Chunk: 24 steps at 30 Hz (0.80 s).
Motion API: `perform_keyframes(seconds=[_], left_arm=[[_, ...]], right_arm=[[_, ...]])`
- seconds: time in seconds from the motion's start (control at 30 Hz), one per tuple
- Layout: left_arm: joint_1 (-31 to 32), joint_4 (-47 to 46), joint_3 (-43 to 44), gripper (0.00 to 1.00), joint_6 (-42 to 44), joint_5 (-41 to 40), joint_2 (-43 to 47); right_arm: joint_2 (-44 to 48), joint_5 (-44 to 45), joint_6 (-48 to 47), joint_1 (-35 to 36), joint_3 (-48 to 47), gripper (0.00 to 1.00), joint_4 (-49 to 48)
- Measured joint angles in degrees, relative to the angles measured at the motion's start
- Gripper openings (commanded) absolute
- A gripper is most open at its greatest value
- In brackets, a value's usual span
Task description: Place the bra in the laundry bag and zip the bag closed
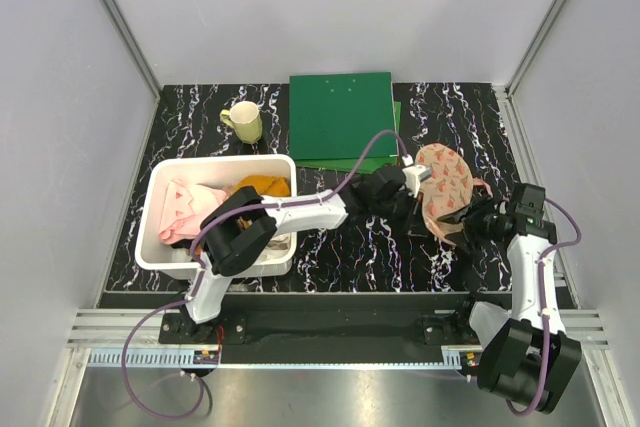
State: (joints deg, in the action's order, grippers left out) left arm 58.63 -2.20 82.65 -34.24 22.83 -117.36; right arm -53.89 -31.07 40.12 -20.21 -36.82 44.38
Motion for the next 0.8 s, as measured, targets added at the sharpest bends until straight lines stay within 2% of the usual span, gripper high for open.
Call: perform_keyframes(seconds=[0.17,0.3,0.8], left_arm=[[2.97,0.11,2.19,0.0,-0.57,-0.42,-0.46],[3.72,0.81,2.19,0.0,-0.81,-0.7,-0.46],[1.49,2.54,2.19,0.0,-0.5,-1.62,-0.48]], right_arm=[[1.16,0.2,2.89,-0.07,2.25,0.45,-0.15],[1.33,0.37,4.68,-0.07,3.15,0.44,-0.79],[4.09,1.4,3.17,-0.07,-0.48,0.61,3.56]])
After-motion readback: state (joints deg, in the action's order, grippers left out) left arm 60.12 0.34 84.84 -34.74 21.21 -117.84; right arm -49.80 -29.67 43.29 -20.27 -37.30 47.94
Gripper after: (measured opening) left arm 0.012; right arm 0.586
